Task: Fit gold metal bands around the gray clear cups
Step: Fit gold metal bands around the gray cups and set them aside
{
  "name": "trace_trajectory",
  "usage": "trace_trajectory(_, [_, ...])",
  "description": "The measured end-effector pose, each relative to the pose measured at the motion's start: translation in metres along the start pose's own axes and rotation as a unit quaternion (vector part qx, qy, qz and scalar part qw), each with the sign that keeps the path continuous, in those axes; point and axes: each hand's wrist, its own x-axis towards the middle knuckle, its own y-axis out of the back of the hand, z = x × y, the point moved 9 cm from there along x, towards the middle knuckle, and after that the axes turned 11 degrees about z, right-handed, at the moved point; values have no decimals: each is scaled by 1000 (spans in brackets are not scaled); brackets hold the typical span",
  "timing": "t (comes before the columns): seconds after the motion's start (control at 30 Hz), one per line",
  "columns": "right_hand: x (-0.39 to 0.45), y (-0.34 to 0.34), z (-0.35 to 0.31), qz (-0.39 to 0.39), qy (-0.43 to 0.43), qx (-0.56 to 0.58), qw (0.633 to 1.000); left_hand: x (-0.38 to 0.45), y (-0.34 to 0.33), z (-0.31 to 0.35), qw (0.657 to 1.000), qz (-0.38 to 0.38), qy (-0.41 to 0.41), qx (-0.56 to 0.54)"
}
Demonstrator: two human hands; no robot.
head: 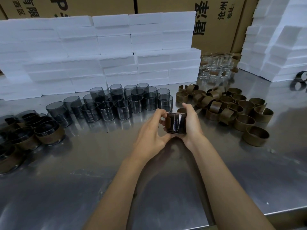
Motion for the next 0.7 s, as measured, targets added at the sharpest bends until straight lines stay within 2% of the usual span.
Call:
trace_trajectory(0.17, [-4, -4, 3, -55, -32, 10, 998, 1, 3, -9, 1000, 4, 28, -13])
trace_trajectory(0.27, [-4, -7, -1, -77, -35, 31, 996, 4, 10, -17, 998, 47, 49, -16])
trace_trajectory(0.43, [-8, -16, 2, -73, -3, 4, 997, 3, 11, -10, 998, 48, -17, 40])
trace_trajectory(0.5, [-7, -16, 1, -94, -15, 16, 995, 4, 14, -12, 997, 64, 28, -45])
trace_trajectory(0.6, [-10, -16, 1, -137, -48, 47, 988, 6, 9, -19, 970, 51, 117, -208])
trace_trajectory(0.7, [-19, -25, 11, -192, -91, 37, 977, 7, 2, -22, 958, 20, 150, -242])
